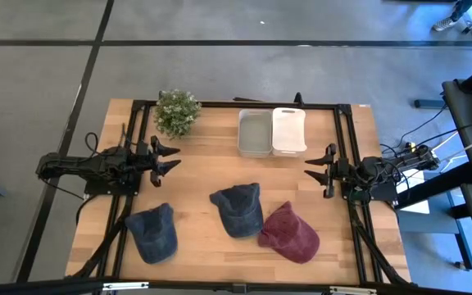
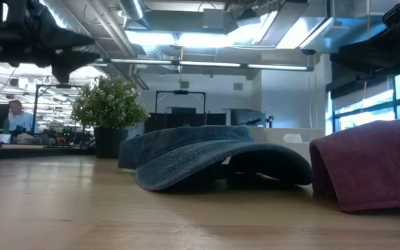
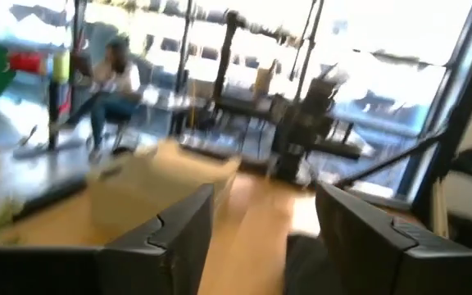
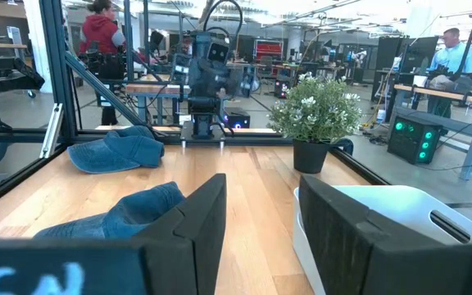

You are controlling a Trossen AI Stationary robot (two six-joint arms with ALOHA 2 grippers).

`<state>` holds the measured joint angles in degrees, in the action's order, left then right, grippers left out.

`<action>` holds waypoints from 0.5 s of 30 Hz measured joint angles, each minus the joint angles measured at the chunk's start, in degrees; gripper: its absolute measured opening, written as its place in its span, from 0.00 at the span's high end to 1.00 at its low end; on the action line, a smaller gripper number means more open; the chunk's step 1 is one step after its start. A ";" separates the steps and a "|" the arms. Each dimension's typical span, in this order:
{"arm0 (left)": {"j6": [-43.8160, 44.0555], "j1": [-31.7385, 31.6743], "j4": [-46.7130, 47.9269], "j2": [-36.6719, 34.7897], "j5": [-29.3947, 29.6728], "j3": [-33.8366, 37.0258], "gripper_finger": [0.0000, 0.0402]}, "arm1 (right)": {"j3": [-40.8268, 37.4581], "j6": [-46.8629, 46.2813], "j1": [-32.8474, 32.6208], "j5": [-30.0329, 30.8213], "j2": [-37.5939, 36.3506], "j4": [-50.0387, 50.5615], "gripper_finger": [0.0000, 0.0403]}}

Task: Pick & Place hat
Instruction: Put the right black cap into the gray bin

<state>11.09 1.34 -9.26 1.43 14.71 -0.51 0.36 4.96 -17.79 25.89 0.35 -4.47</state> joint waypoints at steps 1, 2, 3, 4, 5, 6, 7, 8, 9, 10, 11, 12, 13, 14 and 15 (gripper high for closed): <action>-1.11 0.00 -1.89 0.65 -1.32 -0.02 0.48 | 0.00 0.01 0.01 0.00 0.00 0.01 0.61; -1.72 0.02 -3.14 1.72 -2.41 -0.17 0.48 | 0.00 0.01 0.00 0.00 -0.01 0.01 0.61; -2.06 0.06 -3.84 3.28 -2.59 -0.47 0.48 | 0.00 0.05 0.01 0.00 0.01 0.01 0.61; -2.17 0.02 -4.08 5.26 -2.03 -1.05 0.49 | 0.00 0.08 -0.01 0.02 0.01 0.01 0.61; -2.18 0.00 -4.18 7.76 -1.09 -1.88 0.50 | -0.01 0.12 0.00 0.05 -0.01 0.00 0.61; -1.89 0.00 -4.25 10.73 -0.60 -2.98 0.50 | -0.02 0.21 0.01 0.15 -0.01 0.02 0.61; -1.43 0.00 -4.26 14.05 -0.52 -4.35 0.51 | 0.00 0.25 0.00 0.55 -0.01 0.00 0.61; -0.81 0.00 -4.27 17.70 -0.91 -6.08 0.51 | 0.00 0.33 -0.01 1.28 0.01 0.00 0.61; -0.31 0.00 -4.63 21.87 -1.64 -8.13 0.51 | 0.00 0.48 -0.01 2.09 0.01 0.00 0.61; -0.06 0.00 -4.76 26.14 -2.73 -10.50 0.52 | 0.00 0.85 -0.01 3.21 0.00 0.00 0.61; -0.05 0.01 -4.73 30.39 -3.94 -12.96 0.52 | 0.00 1.30 0.00 4.38 -0.01 -0.02 0.61; -0.25 0.00 -4.31 35.08 -5.29 -15.91 0.52 | 0.00 1.47 0.00 5.48 -0.01 -0.06 0.61; -0.91 0.00 -3.71 39.60 -6.60 -18.87 0.52 | -0.01 1.50 0.01 6.52 -0.01 -0.04 0.61; -1.54 0.00 -2.74 43.76 -7.82 -21.71 0.51 | 0.00 1.49 0.01 7.42 -0.01 -0.07 0.61; -2.31 0.00 -1.02 48.41 -9.22 -24.96 0.51 | 0.00 1.38 0.01 8.08 -0.01 -0.07 0.61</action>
<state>8.78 1.34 -10.28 49.83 5.49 -25.48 0.36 6.34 -17.78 33.97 0.34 -4.54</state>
